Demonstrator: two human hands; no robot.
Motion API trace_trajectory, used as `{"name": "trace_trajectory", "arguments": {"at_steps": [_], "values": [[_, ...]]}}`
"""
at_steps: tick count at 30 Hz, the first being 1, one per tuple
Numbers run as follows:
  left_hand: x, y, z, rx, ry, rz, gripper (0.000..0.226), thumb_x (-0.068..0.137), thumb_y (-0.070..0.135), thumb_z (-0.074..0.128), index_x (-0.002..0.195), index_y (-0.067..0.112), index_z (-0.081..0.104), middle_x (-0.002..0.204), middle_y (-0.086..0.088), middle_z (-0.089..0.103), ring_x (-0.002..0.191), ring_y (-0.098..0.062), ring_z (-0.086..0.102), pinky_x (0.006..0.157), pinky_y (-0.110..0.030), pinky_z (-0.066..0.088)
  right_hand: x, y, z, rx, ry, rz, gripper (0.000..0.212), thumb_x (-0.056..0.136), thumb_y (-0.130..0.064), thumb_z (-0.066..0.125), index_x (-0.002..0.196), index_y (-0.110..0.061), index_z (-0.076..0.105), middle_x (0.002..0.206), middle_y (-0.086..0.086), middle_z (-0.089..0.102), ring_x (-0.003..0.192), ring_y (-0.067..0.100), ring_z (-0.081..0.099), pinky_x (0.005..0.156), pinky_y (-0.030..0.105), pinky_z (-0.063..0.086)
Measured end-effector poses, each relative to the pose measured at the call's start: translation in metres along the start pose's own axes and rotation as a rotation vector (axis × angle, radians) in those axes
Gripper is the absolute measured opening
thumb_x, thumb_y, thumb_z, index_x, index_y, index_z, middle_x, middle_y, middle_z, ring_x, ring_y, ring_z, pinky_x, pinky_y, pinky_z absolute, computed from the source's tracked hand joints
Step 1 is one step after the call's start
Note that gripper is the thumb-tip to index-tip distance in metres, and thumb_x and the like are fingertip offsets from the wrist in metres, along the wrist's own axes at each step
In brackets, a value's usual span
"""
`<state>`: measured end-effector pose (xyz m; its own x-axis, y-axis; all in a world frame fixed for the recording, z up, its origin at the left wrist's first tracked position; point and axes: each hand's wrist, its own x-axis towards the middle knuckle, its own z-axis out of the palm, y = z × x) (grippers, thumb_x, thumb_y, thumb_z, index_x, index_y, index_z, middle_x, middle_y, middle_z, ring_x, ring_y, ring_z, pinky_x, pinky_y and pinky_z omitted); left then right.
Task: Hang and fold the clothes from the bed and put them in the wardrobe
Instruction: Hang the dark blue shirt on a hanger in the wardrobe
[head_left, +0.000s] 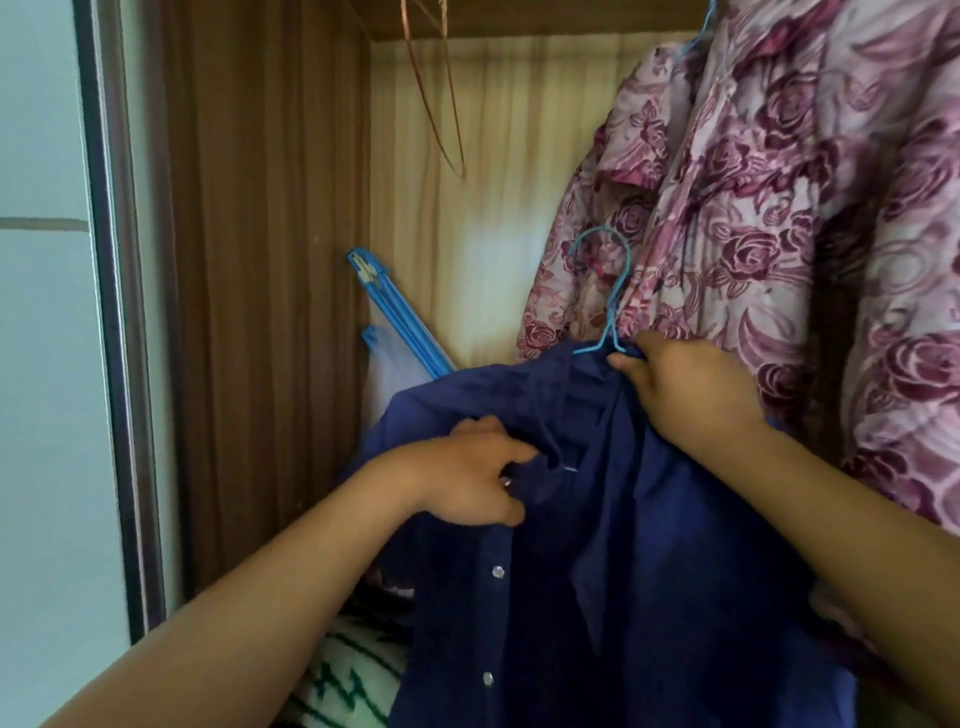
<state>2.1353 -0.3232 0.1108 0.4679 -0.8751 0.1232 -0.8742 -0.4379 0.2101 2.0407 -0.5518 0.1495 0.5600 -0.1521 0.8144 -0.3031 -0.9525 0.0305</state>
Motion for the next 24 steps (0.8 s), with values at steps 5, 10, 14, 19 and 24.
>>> {"name": "trace_trajectory", "arguments": {"at_steps": [5,10,14,19,24], "values": [[0.005,-0.009,-0.036,0.007,0.627,0.061,0.052,0.081,0.069,0.050,0.128,0.047,0.055,0.127,0.009,0.046,0.127,-0.014,0.043,0.111,-0.044,0.035,0.010,0.011,-0.019,0.163,-0.079,-0.025,0.034,0.100,-0.047,0.052,0.093,-0.014,0.058,0.096,0.021,0.069,0.091,0.042,0.064,0.071,0.044,0.052],[0.037,-0.018,-0.028,0.070,0.587,0.082,0.033,0.102,0.048,0.038,0.133,0.038,0.042,0.118,-0.002,0.064,0.107,-0.025,0.061,0.085,-0.044,0.051,0.022,0.007,-0.044,0.324,-0.126,-0.071,0.024,0.098,-0.038,0.060,0.086,-0.017,0.058,0.074,0.001,0.062,0.076,0.029,0.061,0.062,0.035,0.037],[0.052,-0.015,-0.040,0.134,0.879,0.053,0.028,0.107,0.041,0.037,0.109,0.022,0.057,0.098,0.000,0.069,0.089,-0.022,0.063,0.064,-0.034,0.043,0.031,0.014,-0.059,0.311,-0.094,-0.091,0.023,0.099,-0.040,0.057,0.106,-0.018,0.056,0.082,-0.002,0.066,0.084,0.027,0.064,0.072,0.038,0.048],[0.072,-0.020,-0.078,0.041,0.941,0.013,0.027,0.107,0.040,0.036,0.104,0.022,0.057,0.094,0.005,0.068,0.085,-0.019,0.062,0.064,-0.035,0.043,0.046,0.037,-0.084,0.024,-0.050,-0.117,0.026,0.102,-0.033,0.045,0.127,-0.028,0.053,0.110,0.007,0.068,0.099,0.032,0.064,0.078,0.043,0.051],[0.108,-0.001,-0.110,0.054,0.908,0.105,0.017,0.105,0.026,0.035,0.089,0.021,0.040,0.087,0.002,0.060,0.079,-0.024,0.058,0.065,-0.038,0.043,0.073,0.029,-0.101,-0.227,-0.025,-0.077,0.027,0.100,-0.023,0.044,0.125,-0.029,0.049,0.112,0.004,0.063,0.098,0.033,0.062,0.069,0.039,0.047]]}}
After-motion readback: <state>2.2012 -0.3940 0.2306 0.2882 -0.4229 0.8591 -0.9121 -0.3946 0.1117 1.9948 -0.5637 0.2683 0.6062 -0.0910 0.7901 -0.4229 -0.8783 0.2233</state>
